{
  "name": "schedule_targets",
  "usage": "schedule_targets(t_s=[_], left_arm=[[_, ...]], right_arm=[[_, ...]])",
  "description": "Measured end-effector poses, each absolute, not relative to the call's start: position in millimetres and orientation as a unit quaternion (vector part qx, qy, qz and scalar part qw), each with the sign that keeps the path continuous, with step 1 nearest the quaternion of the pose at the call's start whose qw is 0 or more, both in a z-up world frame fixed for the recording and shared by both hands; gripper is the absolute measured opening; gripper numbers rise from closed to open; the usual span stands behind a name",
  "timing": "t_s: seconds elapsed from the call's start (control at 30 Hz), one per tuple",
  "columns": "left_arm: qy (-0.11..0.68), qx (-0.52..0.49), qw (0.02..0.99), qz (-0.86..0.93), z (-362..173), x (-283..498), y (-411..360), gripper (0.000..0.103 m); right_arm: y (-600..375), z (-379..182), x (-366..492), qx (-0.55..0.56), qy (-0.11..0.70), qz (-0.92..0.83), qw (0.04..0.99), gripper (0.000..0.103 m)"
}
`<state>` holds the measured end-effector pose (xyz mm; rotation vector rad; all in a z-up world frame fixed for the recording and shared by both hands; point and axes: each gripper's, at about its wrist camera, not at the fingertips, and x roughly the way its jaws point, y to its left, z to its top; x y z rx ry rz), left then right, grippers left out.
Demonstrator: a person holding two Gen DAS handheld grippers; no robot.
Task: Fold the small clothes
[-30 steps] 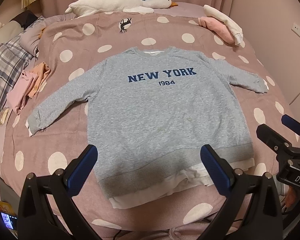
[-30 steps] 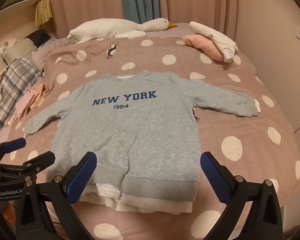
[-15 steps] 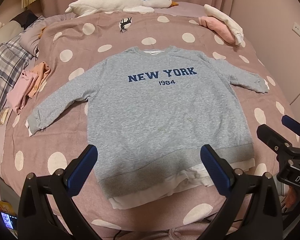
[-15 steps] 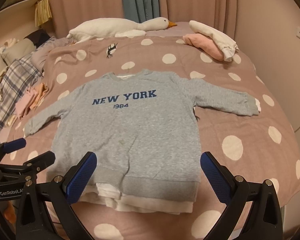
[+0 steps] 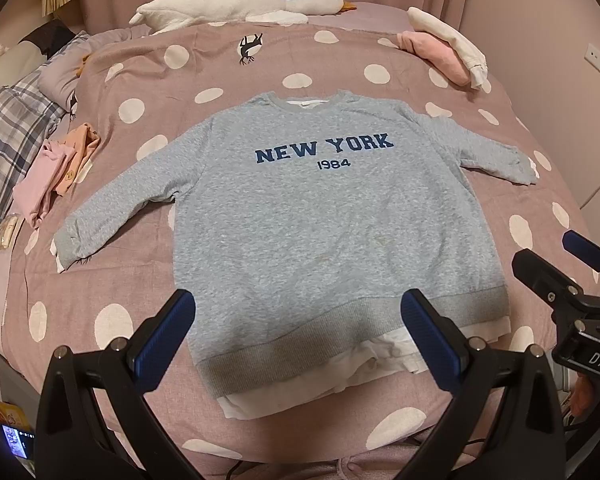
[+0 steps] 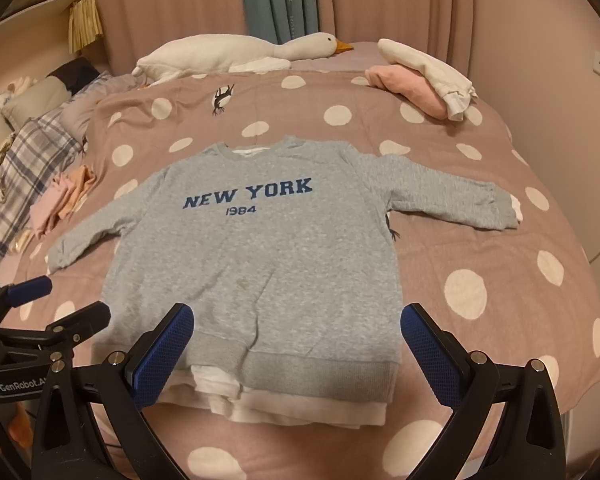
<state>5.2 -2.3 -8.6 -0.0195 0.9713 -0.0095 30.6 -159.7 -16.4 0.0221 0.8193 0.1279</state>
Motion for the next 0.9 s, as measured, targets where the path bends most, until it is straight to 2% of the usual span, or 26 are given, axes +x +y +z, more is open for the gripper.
schedule_targets(t_s=[0.9], left_arm=[[0.468,-0.009,0.883,-0.003,-10.1,5.2,-1.6,0.103]], right_arm=[[-157.8,-22.2,31.4,0.010,0.402,0.062,0.914,0.102]])
